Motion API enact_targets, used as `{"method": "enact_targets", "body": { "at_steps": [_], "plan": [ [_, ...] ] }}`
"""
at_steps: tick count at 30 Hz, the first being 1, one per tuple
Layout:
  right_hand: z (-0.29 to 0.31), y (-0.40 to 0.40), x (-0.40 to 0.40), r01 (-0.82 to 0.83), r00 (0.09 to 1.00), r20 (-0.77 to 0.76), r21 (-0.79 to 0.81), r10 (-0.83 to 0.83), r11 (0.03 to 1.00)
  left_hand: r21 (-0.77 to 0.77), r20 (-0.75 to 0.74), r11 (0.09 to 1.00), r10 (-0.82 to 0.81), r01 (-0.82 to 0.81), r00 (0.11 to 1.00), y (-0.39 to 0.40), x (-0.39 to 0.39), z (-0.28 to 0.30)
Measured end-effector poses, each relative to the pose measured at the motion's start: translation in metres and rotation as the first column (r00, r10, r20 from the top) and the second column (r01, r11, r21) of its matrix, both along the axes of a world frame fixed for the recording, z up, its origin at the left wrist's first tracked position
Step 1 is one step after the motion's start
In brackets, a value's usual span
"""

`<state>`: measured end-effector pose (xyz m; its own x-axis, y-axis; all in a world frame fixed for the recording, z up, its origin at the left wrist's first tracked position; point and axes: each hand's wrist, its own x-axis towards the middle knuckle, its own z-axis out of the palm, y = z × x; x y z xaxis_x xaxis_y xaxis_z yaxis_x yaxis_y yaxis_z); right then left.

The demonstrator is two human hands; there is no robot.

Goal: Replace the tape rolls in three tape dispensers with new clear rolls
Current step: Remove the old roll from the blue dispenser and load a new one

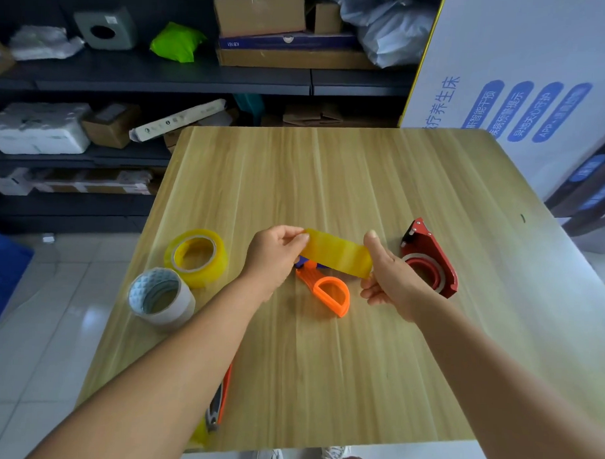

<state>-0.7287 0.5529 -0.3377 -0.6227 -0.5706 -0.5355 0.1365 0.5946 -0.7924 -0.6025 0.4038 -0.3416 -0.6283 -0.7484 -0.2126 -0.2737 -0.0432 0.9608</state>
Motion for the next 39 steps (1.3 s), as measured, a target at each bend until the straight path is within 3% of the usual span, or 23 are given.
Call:
{"method": "enact_targets", "body": {
  "at_steps": [5, 9, 14, 19, 28, 32, 39],
  "plan": [
    [-0.007, 0.014, -0.001, -0.129, 0.991, -0.052, -0.046, 0.127, 0.991, 0.026, 0.117, 0.998, 0.053, -0.057, 0.992, 0.0, -0.002, -0.001],
    [-0.012, 0.011, -0.003, -0.112, 0.947, -0.296, 0.063, 0.125, 0.992, 0.074, 0.189, 0.996, 0.035, -0.049, 0.981, 0.005, 0.002, -0.003],
    [-0.02, 0.012, -0.002, -0.08, 0.905, -0.411, 0.1, 0.115, 0.992, 0.16, 0.18, 0.987, -0.027, -0.002, 0.983, 0.01, 0.01, -0.003],
    [-0.03, 0.015, -0.001, -0.025, 0.96, -0.275, 0.076, 0.045, 0.997, 0.069, 0.154, 0.995, -0.083, 0.073, 0.985, 0.013, 0.013, -0.009],
    [-0.042, 0.014, -0.008, -0.093, 0.979, -0.163, 0.187, 0.125, 0.978, -0.164, 0.275, 0.975, -0.1, 0.149, 0.956, 0.011, 0.01, -0.028],
    [-0.044, 0.01, -0.007, -0.124, 0.971, -0.171, 0.219, 0.164, 0.968, -0.119, 0.315, 0.984, -0.092, 0.136, 0.945, 0.013, 0.008, -0.032],
    [-0.054, 0.011, -0.003, -0.179, 0.953, -0.171, 0.351, 0.251, 0.919, 0.089, 0.39, 0.992, -0.113, 0.085, 0.914, 0.021, 0.012, -0.046]
  ]
}}
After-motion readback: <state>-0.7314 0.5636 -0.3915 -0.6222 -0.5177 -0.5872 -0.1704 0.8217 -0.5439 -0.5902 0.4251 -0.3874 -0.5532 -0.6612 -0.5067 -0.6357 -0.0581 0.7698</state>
